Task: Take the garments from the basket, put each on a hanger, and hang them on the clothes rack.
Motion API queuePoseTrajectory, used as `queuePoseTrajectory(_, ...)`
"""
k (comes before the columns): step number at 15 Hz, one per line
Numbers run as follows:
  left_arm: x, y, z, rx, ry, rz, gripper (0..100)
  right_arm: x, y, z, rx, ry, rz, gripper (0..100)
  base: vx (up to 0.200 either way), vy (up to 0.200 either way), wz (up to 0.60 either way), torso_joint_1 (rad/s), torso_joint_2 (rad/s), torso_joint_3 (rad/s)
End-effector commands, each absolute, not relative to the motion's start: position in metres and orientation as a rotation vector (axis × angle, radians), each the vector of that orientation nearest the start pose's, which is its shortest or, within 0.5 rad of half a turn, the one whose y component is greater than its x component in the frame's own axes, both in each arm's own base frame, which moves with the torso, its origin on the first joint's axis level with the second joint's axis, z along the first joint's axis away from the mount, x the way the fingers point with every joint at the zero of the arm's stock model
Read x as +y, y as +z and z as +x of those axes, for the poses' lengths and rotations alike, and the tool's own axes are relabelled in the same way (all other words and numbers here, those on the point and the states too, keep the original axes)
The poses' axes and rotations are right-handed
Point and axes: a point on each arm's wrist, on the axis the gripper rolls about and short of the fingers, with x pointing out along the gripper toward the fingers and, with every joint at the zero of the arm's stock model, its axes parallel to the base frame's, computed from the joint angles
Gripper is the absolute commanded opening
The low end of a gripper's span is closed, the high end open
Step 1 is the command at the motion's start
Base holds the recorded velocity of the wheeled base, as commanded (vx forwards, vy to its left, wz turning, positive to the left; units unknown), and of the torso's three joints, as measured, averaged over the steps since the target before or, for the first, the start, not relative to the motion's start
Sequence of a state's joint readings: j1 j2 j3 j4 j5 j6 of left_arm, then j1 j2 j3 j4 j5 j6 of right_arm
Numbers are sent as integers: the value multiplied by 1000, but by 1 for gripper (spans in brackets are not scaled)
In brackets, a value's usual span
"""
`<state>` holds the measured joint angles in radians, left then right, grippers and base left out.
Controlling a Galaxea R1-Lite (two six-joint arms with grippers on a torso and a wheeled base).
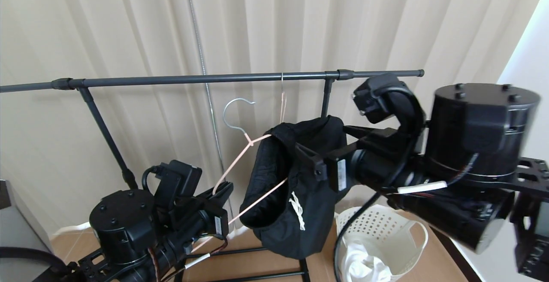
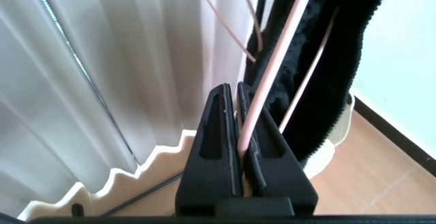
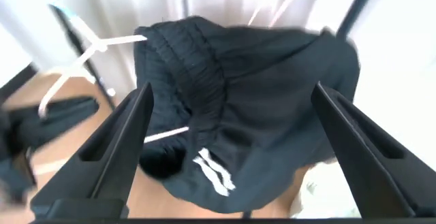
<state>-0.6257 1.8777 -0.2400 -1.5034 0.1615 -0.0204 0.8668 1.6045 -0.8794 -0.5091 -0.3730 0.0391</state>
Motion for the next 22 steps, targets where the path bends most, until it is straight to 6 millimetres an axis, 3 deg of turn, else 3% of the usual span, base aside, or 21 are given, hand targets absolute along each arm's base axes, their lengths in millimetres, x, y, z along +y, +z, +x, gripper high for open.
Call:
queuePoseTrajectory(1, -144, 88, 204, 159, -493, 48, 0, 157, 238, 185, 158, 567, -188, 100, 0, 0, 0, 0, 0, 0)
queuePoseTrajectory(4, -140, 83, 197, 180, -550, 75, 0, 121, 244, 200, 287, 780, -413, 100, 0, 0, 0, 0, 0, 0)
queuePoseTrajectory(8, -132, 76, 183, 188, -636, 157, 0, 114, 242, 237, 448, 1023, -591, 100, 0, 0, 0, 0, 0, 0)
queuePoseTrajectory(12, -132, 70, 171, 220, -697, 196, 0, 123, 248, 264, 577, 1162, -730, 100, 0, 0, 0, 0, 0, 0)
queuePoseTrajectory(13, -135, 70, 168, 219, -716, 199, 0, 136, 247, 271, 591, 1198, -736, 100, 0, 0, 0, 0, 0, 0)
queuePoseTrajectory(17, -140, 70, 164, 217, -747, 200, 0, 170, 228, 271, 648, 1275, -731, 100, 0, 0, 0, 0, 0, 0)
queuePoseTrajectory(22, -140, 70, 163, 218, -747, 201, 0, 187, 213, 275, 702, 1290, -730, 100, 0, 0, 0, 0, 0, 0)
